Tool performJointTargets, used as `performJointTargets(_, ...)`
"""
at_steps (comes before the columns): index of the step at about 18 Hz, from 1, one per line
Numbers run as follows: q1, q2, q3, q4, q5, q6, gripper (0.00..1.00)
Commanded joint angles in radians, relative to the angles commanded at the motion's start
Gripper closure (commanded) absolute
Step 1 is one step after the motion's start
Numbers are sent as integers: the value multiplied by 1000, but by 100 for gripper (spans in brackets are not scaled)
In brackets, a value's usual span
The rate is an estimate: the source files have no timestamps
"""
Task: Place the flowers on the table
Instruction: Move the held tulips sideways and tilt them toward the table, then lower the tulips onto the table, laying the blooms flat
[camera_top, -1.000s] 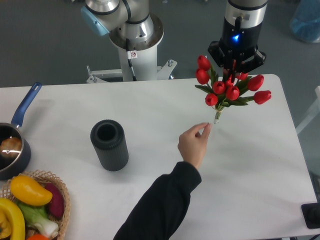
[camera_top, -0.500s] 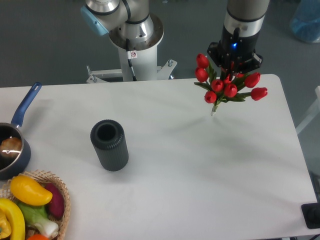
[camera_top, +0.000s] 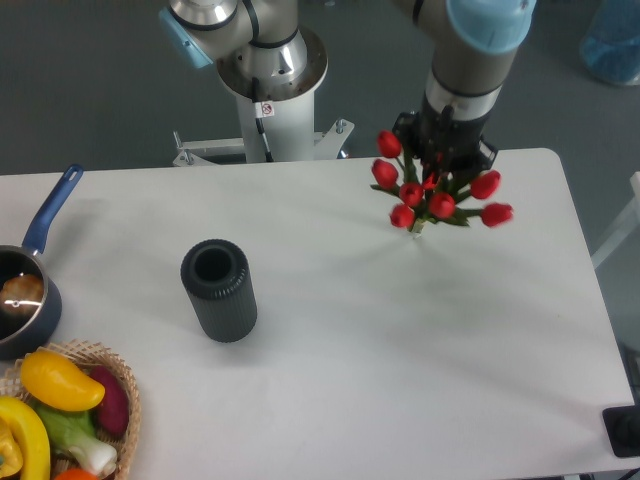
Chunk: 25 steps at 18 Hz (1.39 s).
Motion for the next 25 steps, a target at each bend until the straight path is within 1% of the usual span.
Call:
performJointTargets(5, -2, -3, 2, 2, -8, -6, 98)
performJointTargets(7, -2, -8, 2, 23, -9, -21, 97)
performJointTargets(9, -21, -17, 5, 49, -9, -44, 97)
performJointTargets(15, -51, -67, 5, 110, -9, -60, 95)
performJointTargets(19, -69, -103, 0, 161, -8, -100, 93)
performJointTargets(21, -75, -110, -2, 172, -6, -101, 92)
performJointTargets(23, -78, -121, -5, 181, -6, -101, 86)
performJointTargets(24, -80, -129, -5, 189, -6, -101, 81)
performJointTargets(25, -80, -130, -5, 193, -6, -101, 72)
